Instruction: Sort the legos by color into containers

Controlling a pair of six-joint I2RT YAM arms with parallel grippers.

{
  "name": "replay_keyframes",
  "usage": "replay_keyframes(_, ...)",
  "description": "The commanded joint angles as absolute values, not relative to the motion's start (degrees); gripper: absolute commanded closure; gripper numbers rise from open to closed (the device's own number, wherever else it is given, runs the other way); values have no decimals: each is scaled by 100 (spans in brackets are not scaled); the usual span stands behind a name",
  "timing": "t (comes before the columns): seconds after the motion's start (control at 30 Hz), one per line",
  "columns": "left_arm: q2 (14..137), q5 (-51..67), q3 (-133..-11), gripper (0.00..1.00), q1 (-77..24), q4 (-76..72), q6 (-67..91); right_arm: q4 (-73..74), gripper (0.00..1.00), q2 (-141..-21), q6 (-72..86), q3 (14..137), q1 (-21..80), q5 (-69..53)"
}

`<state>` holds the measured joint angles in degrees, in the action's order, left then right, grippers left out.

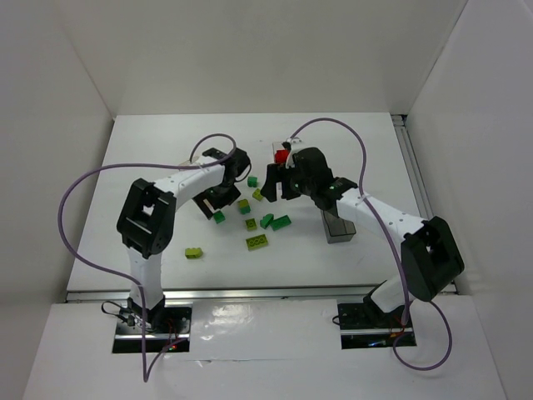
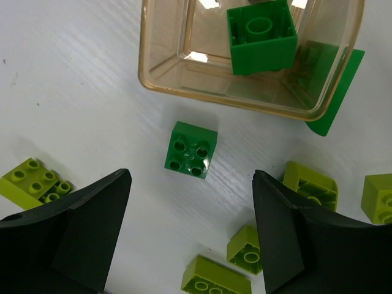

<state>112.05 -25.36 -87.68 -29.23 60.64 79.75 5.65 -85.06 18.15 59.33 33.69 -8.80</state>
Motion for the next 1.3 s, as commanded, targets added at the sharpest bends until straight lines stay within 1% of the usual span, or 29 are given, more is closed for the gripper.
replay_keyframes(0.0,11390,-2522,-8693,12,-2918,5959,7998,598,13,-8271,1731,5906,3331,-879)
replay_keyframes(0.27,11443,-2470,-8315,20,-2865,5485,7945,650,13,-8323,1731,5906,3331,-879)
replay_keyframes(0.33,11443,-2470,-8236,26,-2813,5344,7876,650,13,-8323,1731,5906,3331,-931)
replay_keyframes(0.4,11505,-2470,-8183,28,-2812,5274,7822,650,13,-8323,1731,5906,3331,-932)
replay_keyframes(0.47,11557,-2408,-8113,34,-2812,5213,7770,650,13,-8375,1731,5906,3331,-932)
replay_keyframes(0.5,11558,-2408,-8112,38,-2812,5134,7700,650,13,-8376,1731,5906,3279,-932)
replay_keyframes(0.53,11558,-2408,-8112,47,-2812,5133,7699,650,13,-8376,1731,5906,3278,-932)
replay_keyframes(0.7,11426,-2426,-8060,58,-2812,5211,7585,650,13,-8376,1731,5906,3278,-932)
replay_keyframes(0.83,10882,-2548,-8060,58,-2689,5212,7287,650,13,-8376,1731,5906,3278,-932)
replay_keyframes(1.0,10214,-2725,-8384,58,-2506,5344,6891,598,13,-8376,1731,5854,3278,-984)
replay_keyframes(1.13,10143,-2725,-8718,58,-2128,5344,6584,598,13,-8324,1731,5854,3278,-984)
replay_keyframes(1.27,10449,-2611,-9096,58,-1802,5239,6259,659,13,-8323,1731,5854,3278,-984)
